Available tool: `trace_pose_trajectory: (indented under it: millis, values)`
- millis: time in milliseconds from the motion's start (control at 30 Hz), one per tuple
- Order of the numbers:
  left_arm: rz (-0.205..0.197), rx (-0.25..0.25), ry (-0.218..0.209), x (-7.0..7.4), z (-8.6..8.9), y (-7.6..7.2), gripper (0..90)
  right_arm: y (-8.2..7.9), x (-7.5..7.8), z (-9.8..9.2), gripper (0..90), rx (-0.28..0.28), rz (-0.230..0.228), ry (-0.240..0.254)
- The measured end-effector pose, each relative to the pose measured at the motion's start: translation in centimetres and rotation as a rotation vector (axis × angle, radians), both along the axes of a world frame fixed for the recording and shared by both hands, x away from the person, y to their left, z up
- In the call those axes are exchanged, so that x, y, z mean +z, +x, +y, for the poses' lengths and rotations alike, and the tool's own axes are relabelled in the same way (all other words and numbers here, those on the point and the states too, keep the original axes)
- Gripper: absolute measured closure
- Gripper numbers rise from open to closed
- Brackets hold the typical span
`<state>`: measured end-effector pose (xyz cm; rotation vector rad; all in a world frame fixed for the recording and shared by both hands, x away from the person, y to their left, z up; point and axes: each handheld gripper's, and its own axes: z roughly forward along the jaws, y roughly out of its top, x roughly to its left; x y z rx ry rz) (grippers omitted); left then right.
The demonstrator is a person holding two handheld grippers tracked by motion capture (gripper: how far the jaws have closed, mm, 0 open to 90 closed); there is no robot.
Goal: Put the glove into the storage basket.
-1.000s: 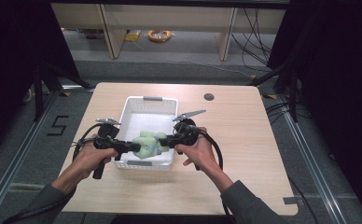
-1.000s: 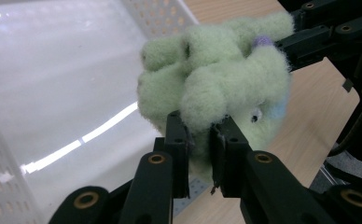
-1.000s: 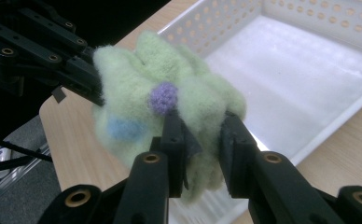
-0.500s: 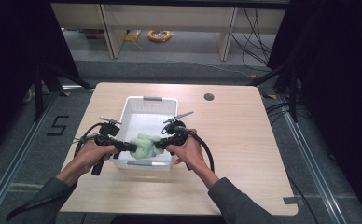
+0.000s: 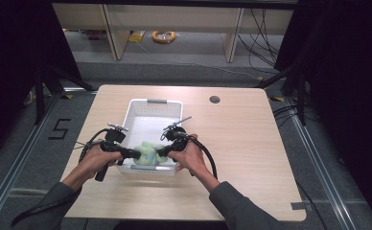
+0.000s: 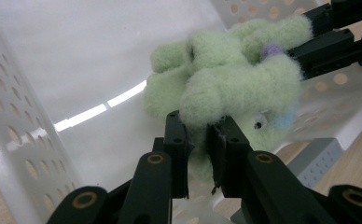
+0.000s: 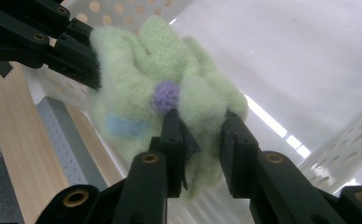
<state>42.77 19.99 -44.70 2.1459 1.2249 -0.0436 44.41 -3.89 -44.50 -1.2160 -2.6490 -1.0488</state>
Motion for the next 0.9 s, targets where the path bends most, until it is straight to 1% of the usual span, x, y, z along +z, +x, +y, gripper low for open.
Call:
trace_pose_trajectory:
  millis: [33, 67, 100, 133, 167, 200, 233, 333, 367, 467, 533, 567, 600, 633, 700, 733, 767, 800, 833, 867, 900]
  values:
    - [-0.001, 0.003, 0.008, 0.0, 0.0, 0.0, 78.0, 0.0, 0.0, 0.0, 73.1, -0.006, 0.012, -0.005]
    - [-0.003, -0.018, 0.013, 0.0, 0.0, 0.1, 78.0, -0.2, 0.0, 0.1, 72.8, -0.027, 0.04, -0.023]
    - [0.001, -0.008, 0.007, 0.0, -0.1, 0.1, 78.0, -0.1, -0.2, 0.2, 72.7, 0.001, 0.016, -0.019]
    - [0.003, -0.011, 0.01, 0.0, -0.2, 0.1, 78.0, -0.1, -0.2, 0.3, 72.7, -0.003, 0.013, -0.028]
    - [0.002, -0.02, 0.022, 0.0, -0.2, 0.2, 77.9, -0.1, -0.3, 0.4, 72.6, -0.005, 0.018, -0.03]
    - [0.01, -0.024, 0.022, -0.1, -0.2, 0.2, 77.8, -0.1, -0.4, 0.4, 72.5, -0.005, 0.023, -0.034]
    - [0.01, -0.023, 0.034, -0.1, -0.3, 0.2, 77.5, 0.0, -0.4, 0.4, 72.5, -0.008, 0.021, -0.04]
    - [0.02, -0.028, 0.037, -0.4, -0.4, 0.2, 75.7, 0.0, -0.6, 0.5, 72.4, -0.005, 0.014, -0.056]
    - [0.022, -0.026, 0.037, -0.4, -0.4, 0.2, 74.6, -0.1, -0.5, 0.6, 72.4, -0.015, 0.027, -0.06]
    - [0.02, -0.027, 0.05, -0.4, -0.4, 0.3, 70.9, 0.1, -0.6, 0.5, 71.8, -0.009, 0.013, -0.066]
    - [0.02, -0.03, 0.061, -0.3, -0.4, 0.3, 66.1, 0.1, -0.7, 0.6, 70.8, -0.019, 0.027, -0.072]
    - [0.02, -0.03, 0.061, -0.3, -0.4, 0.3, 63.5, 0.1, -0.7, 0.6, 70.8, -0.019, 0.027, -0.072]
    - [0.007, -0.028, 0.074, -0.2, -0.4, 0.3, 63.5, 0.1, -0.6, 0.6, 69.0, -0.028, 0.037, -0.08]
    - [0.008, -0.011, 0.064, -0.1, -0.5, 0.2, 62.3, 0.1, -0.7, 0.6, 68.4, -0.02, 0.014, -0.082]
    - [0.002, -0.005, 0.056, 0.2, -0.5, 0.2, 59.2, 0.1, -0.6, 0.5, 67.7, -0.014, 0.006, -0.084]
    - [-0.008, 0.011, 0.056, 0.4, -0.6, 0.1, 57.6, 0.1, -0.6, 0.5, 66.5, -0.016, 0.011, -0.08]
    - [-0.016, 0.026, 0.059, 0.5, -0.7, 0.1, 55.4, 0.1, -0.5, 0.6, 64.7, -0.026, 0.014, -0.079]
    - [-0.02, 0.026, 0.065, 0.6, -0.7, 0.1, 54.7, 0.1, -0.4, 0.6, 62.6, -0.029, 0.004, -0.082]
    - [-0.024, 0.032, 0.071, 0.8, -0.7, 0.1, 54.0, 0.1, -0.3, 0.7, 59.6, -0.035, 0.006, -0.09]
    - [-0.022, 0.033, 0.067, 0.8, -0.7, 0.1, 53.5, 0.2, -0.2, 0.7, 56.0, -0.028, -0.015, -0.092]
    - [-0.025, 0.041, 0.061, 0.9, -0.7, 0.1, 53.3, 0.3, 0.0, 0.7, 55.0, -0.033, -0.032, -0.099]
